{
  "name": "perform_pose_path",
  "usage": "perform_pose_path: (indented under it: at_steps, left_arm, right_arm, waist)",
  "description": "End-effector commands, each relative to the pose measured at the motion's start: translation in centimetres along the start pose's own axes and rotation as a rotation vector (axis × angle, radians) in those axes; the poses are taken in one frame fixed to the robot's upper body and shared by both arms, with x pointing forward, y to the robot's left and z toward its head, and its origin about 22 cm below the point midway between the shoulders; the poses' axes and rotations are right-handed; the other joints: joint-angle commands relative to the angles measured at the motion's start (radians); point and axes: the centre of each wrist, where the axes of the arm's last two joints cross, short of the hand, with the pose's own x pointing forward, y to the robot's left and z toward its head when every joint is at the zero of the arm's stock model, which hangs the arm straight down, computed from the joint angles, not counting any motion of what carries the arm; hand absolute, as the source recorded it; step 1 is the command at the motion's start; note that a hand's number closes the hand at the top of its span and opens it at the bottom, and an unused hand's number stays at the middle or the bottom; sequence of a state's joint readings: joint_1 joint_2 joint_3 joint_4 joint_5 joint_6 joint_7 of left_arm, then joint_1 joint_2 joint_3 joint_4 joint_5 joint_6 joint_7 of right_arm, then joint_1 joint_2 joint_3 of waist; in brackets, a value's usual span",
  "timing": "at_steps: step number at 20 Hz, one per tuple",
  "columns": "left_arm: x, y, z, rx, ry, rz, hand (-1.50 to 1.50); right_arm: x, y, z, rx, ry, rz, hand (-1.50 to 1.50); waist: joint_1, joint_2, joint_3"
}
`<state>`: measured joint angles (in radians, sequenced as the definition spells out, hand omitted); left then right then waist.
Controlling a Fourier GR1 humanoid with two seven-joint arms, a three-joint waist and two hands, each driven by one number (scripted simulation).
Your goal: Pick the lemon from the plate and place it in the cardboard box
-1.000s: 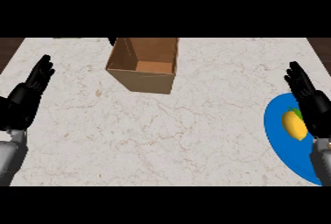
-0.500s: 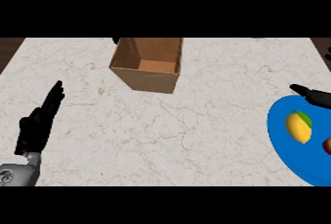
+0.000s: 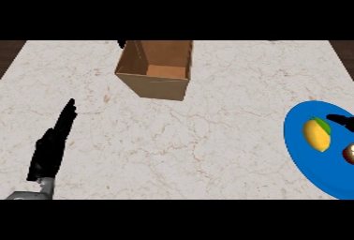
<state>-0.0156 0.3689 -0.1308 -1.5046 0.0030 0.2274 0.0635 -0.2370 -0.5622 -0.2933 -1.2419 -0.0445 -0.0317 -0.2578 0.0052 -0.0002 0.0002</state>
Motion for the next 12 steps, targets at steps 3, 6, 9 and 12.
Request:
perform_pose_path:
  at_steps: [3,6,9,12]
  left_arm:
    - [-0.2,0.1,0.2,0.0,0.007,-0.007,0.0]
    - [0.0,-0.4,0.3,-0.01,0.011,0.004,0.0]
    - [-0.2,-1.5,0.2,-0.002,0.006,-0.006,0.0]
    - [0.4,0.7,-0.4,-0.006,0.007,-0.001,0.0]
  right_arm:
    - [3.0,-6.6,-1.0,0.239,0.083,0.362,-1.5]
    - [4.6,-5.8,-1.9,0.412,0.161,0.503,-1.5]
    - [6.1,-6.3,-2.3,0.582,0.26,0.616,-1.5]
    - [7.7,-5.3,-3.0,0.679,0.309,0.664,-1.5]
  waist:
    - [-0.013,-0.003,-0.003]
    - [0.002,-0.001,-0.003]
    - [-0.002,0.0,-0.004]
    - [0.005,0.0,-0.002]
